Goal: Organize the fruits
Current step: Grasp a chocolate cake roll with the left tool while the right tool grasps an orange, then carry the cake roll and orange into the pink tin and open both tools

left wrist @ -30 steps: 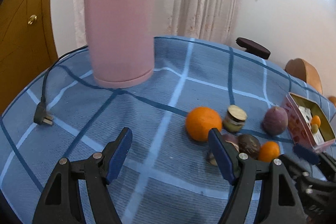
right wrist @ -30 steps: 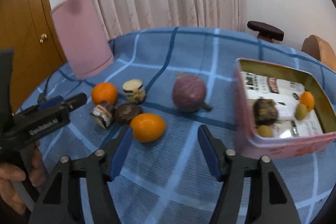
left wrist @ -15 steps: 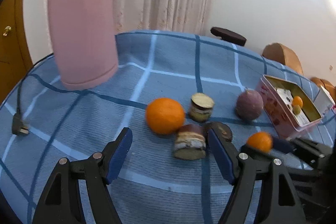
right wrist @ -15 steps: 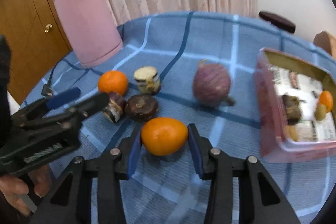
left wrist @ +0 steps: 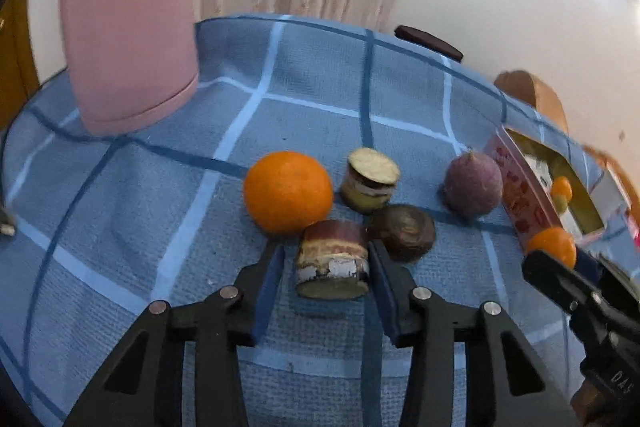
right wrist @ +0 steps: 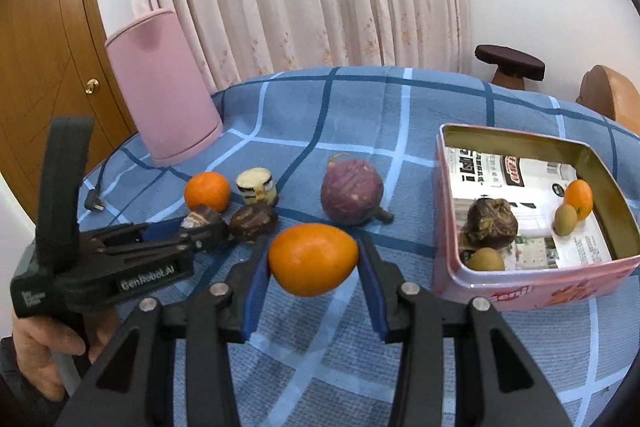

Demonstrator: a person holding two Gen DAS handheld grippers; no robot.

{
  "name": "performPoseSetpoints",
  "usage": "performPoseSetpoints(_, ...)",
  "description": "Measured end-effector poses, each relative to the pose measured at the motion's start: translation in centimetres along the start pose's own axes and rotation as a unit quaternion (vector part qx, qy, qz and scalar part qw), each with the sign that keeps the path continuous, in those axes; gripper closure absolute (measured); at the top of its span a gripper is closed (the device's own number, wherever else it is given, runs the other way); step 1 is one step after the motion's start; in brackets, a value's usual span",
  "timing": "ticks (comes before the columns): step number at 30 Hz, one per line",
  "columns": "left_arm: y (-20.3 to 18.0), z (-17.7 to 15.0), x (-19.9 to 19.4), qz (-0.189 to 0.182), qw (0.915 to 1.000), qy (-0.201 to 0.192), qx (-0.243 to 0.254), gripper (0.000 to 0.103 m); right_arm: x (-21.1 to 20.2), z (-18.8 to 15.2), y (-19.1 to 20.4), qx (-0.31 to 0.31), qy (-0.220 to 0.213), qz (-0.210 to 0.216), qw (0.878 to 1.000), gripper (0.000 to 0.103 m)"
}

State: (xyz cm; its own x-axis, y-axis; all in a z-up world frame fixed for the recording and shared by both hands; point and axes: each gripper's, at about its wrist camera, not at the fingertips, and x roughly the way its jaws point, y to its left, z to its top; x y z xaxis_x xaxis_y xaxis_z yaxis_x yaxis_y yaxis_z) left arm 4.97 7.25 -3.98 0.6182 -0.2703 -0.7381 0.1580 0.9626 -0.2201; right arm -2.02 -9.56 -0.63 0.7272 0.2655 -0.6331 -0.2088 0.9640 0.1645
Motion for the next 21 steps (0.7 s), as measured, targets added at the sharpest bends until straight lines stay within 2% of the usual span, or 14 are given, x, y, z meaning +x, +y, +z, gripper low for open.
performPoseSetpoints(2, -0.4, 0.1, 0.1, 0.014, 0.9999, -0.001, 0.005, 0.060, -0.2, -0.1, 0.0, -0.003, -0.003, -0.004, 1.000, 0.057)
performPoseSetpoints(3, -0.7, 0.1, 0.1, 0.018, 0.9998, -0.001, 0.011, 0.067, -0.4, -0.1, 0.1, -0.004, -0.008, -0.006, 1.000, 0.057)
performPoseSetpoints(5, -1.1, 0.1, -0.3, 0.016, 0.9997, -0.015, 0.013, 0.066, -1.2, 0.2, -0.1, -0.001, -0.027, -0.008, 1.000, 0.057)
performPoseSetpoints(8, -1.5, 0.0, -2.2, 0.016, 0.9974, -0.070, 0.008, 0.066, -2.7, 0.8, -1.0, 0.007, -0.060, -0.019, 0.998, 0.057)
performPoseSetpoints(11, -3.0, 0.1, -3.7, 0.032, 0.9917, -0.120, 0.032, 0.066, -3.9, 1.6, -3.0, 0.017, -0.087, -0.049, 0.995, 0.057)
performPoseSetpoints(15, -6.6, 0.3, -4.3, 0.007, 0.9871, -0.148, 0.061, 0.066, -4.8, 2.1, -6.6, 0.043, -0.099, -0.087, 0.990, 0.057)
performPoseSetpoints(21, -13.3, 1.0, -2.8, -0.027, 0.9811, -0.149, 0.120, 0.066, -5.4, 2.2, -12.9, 0.080, -0.090, -0.143, 0.982, 0.057)
